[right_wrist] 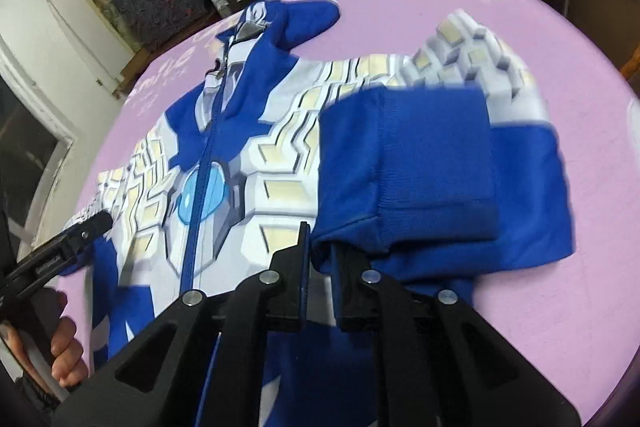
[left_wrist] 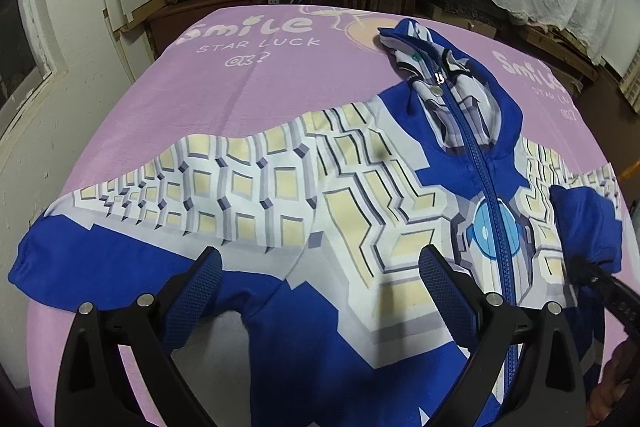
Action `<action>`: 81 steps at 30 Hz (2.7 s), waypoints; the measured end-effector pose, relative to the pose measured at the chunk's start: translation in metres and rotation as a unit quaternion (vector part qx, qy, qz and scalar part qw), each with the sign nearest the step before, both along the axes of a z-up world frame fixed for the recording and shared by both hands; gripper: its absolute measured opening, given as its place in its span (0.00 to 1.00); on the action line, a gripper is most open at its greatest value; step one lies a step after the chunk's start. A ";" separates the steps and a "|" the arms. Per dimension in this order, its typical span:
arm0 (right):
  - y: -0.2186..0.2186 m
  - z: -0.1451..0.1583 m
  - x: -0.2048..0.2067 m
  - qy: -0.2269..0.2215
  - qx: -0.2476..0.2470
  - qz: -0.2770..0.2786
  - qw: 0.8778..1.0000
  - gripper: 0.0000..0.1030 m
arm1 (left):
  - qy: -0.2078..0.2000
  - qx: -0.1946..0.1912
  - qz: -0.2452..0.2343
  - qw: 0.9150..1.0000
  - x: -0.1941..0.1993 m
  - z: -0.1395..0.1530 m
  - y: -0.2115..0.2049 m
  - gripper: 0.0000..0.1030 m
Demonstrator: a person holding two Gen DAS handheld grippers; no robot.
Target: Fold large clothes
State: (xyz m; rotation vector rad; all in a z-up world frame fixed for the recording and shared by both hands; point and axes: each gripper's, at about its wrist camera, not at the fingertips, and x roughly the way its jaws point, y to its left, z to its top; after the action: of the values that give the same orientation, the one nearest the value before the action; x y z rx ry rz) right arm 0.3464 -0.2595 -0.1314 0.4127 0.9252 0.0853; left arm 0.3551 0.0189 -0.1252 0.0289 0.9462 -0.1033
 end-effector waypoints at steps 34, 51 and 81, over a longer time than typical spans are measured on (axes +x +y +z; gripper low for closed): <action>-0.150 -0.010 -0.066 -0.052 0.141 -0.119 0.981 0.22 | -0.059 0.140 -0.271 0.951 -0.044 -0.020 -0.264 0.92; -0.143 -0.010 -0.065 -0.065 0.142 -0.100 0.983 0.22 | -0.053 0.007 -0.190 0.980 -0.026 0.021 -0.187 0.23; -0.067 -0.007 -0.019 -0.022 0.119 -0.016 0.993 0.18 | -0.018 -0.063 -0.037 0.997 -0.012 -0.001 -0.026 0.67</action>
State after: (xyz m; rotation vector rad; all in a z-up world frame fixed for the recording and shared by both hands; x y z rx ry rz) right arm 0.3275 -0.3267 -0.1381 0.6446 0.8681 0.1752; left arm 0.3427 -0.0071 -0.1260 -0.0515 0.9004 -0.2300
